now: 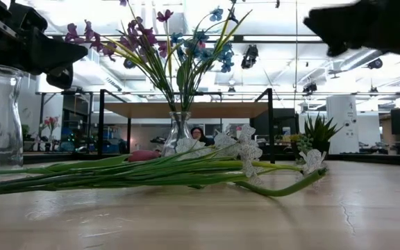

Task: Pick and place flowers into a vace then onto a shelf
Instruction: Put the red flower into the left transparent vase

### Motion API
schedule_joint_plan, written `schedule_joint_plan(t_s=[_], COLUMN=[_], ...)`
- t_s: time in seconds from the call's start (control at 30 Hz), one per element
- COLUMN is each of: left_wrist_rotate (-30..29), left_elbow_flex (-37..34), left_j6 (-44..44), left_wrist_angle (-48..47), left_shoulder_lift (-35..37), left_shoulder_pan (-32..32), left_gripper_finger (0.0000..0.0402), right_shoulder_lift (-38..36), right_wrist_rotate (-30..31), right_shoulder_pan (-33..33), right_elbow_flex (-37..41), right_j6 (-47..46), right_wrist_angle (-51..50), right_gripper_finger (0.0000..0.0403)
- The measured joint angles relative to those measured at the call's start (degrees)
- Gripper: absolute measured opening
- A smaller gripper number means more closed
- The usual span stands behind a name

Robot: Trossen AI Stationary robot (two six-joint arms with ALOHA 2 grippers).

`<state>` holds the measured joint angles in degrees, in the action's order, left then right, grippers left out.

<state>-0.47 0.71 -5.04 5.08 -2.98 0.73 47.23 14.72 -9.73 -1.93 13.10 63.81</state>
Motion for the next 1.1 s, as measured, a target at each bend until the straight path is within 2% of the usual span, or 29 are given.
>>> schedule_joint_plan(t_s=[0.1, 0.2, 0.47, 0.63, 0.77, 0.97, 1.1], left_wrist_rotate=[0.02, -0.04, -0.01, 0.0, 0.0, 0.09, 0.08], left_elbow_flex=[0.0, 0.0, 3.21, 5.96, 7.67, 8.85, 8.75], left_j6=[0.63, 2.78, 1.99, 1.97, 0.97, -1.95, -0.43], left_wrist_angle=[0.24, 1.08, 2.15, -0.66, -4.64, -8.35, -9.23], left_shoulder_lift=[0.0, 0.03, 0.02, 0.02, 0.0, 0.0, 0.0], left_shoulder_pan=[0.0, 0.0, 0.04, 0.04, 0.04, 0.04, 0.04], left_gripper_finger=[0.0, 0.0, 0.0, 0.0, 0.0, 0.0002, 0.0041], right_shoulder_lift=[-2.01, -3.64, -8.67, -17.63, -26.3, -34.93, -36.26], right_wrist_rotate=[2.07, 1.64, 1.77, 2.36, 7.48, 8.04, 8.1], right_shoulder_pan=[0.08, -0.03, -0.14, -0.14, -0.13, -0.14, -0.12], right_elbow_flex=[1.42, 1.33, 1.46, 1.3, 1.1, 1.07, 1.31], right_j6=[-2.71, -5.94, -13.23, -15.48, -18.96, -15.09, -14.02], right_wrist_angle=[-1.3, -1.35, -12.49, -26.27, -40.75, -45.53, -45.86], right_gripper_finger=[0.0137, 0.0129, 0.0108, 0.0097, 0.0089, 0.0078, 0.0074])
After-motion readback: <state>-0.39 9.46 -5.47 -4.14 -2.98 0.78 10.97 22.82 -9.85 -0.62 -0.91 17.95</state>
